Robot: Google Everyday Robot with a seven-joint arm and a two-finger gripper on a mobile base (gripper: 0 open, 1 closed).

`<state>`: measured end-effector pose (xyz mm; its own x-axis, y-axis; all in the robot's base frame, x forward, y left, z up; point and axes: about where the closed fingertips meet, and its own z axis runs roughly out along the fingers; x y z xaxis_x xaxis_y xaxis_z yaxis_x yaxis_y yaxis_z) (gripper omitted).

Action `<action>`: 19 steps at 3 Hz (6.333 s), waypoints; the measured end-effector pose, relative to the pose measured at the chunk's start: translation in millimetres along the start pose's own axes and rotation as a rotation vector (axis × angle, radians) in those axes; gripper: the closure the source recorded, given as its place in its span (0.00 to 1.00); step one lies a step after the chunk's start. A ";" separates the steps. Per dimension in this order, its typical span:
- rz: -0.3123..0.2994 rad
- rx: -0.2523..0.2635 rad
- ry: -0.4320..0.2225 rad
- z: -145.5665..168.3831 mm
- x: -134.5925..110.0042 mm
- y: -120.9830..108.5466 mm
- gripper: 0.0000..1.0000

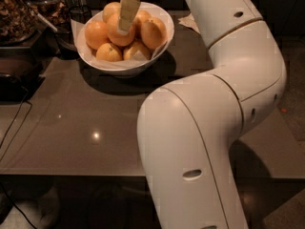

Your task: Pick orange from white bowl

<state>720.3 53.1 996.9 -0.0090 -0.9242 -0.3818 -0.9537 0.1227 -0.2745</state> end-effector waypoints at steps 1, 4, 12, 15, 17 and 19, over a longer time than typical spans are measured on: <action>-0.001 -0.011 -0.003 10.0 -2.6 -2.7 0.21; 0.029 -0.063 -0.005 42.3 4.2 -4.3 0.24; -0.029 -0.009 -0.133 27.0 -14.5 -15.9 1.00; -0.007 -0.055 -0.186 17.9 -6.3 0.3 1.00; 0.104 -0.088 -0.222 -7.9 6.4 50.0 1.00; 0.156 -0.059 -0.281 -29.1 5.7 65.7 1.00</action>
Offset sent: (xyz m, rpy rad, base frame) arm 0.0151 -0.0117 -0.0156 -0.0515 0.1615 0.0253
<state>648.8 45.4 1002.4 -0.0812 -0.7591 -0.6459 -0.9632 0.2263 -0.1448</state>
